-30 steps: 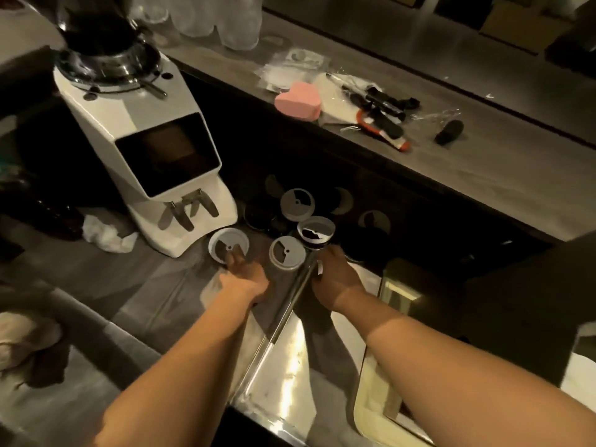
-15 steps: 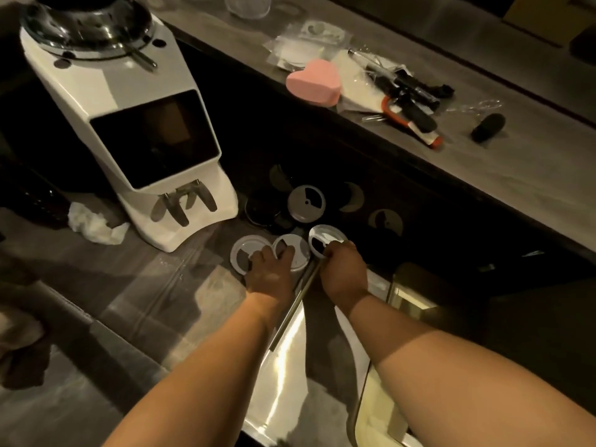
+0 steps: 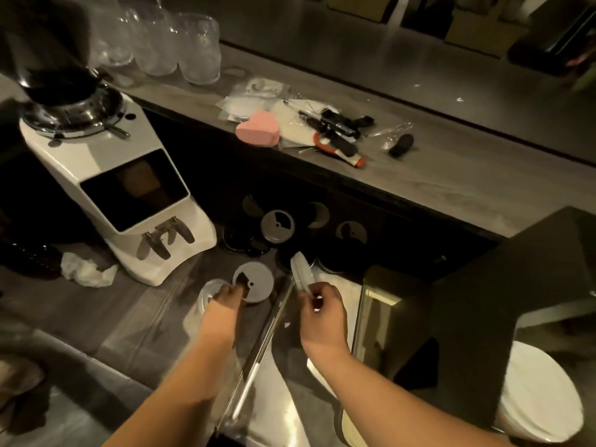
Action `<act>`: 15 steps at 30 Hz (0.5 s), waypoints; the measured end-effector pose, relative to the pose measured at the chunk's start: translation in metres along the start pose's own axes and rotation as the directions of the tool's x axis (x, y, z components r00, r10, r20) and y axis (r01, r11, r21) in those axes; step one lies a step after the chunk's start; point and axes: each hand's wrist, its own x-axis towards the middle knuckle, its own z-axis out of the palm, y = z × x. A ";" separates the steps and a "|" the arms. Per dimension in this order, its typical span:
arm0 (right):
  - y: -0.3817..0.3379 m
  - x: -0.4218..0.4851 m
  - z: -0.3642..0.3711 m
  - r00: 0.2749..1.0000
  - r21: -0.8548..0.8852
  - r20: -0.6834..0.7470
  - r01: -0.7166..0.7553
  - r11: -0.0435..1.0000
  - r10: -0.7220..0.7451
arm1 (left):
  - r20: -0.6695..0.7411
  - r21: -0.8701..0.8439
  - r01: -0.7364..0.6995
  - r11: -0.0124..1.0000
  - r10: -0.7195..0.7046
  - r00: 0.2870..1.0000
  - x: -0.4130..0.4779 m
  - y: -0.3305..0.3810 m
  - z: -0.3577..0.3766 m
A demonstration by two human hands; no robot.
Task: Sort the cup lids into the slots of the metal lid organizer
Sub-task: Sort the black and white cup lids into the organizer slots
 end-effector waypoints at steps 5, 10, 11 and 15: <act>-0.052 -0.045 -0.051 0.989 0.248 0.146 -0.038 0.968 0.001 | -0.189 -0.153 -0.045 0.987 0.015 0.982 -0.049 0.063 -0.046; -0.093 -0.088 -0.136 0.995 0.355 0.083 0.025 0.934 -0.059 | -0.319 -0.312 -0.227 0.923 0.123 0.940 -0.107 0.125 -0.076; -0.099 -0.093 -0.153 0.998 0.360 0.036 0.038 0.932 -0.055 | -0.310 -0.351 -0.233 0.907 0.122 0.943 -0.116 0.140 -0.080; -0.120 -0.107 -0.229 0.976 0.363 -0.176 0.187 0.913 -0.130 | -0.267 -0.530 -0.282 0.799 0.158 0.950 -0.148 0.202 -0.100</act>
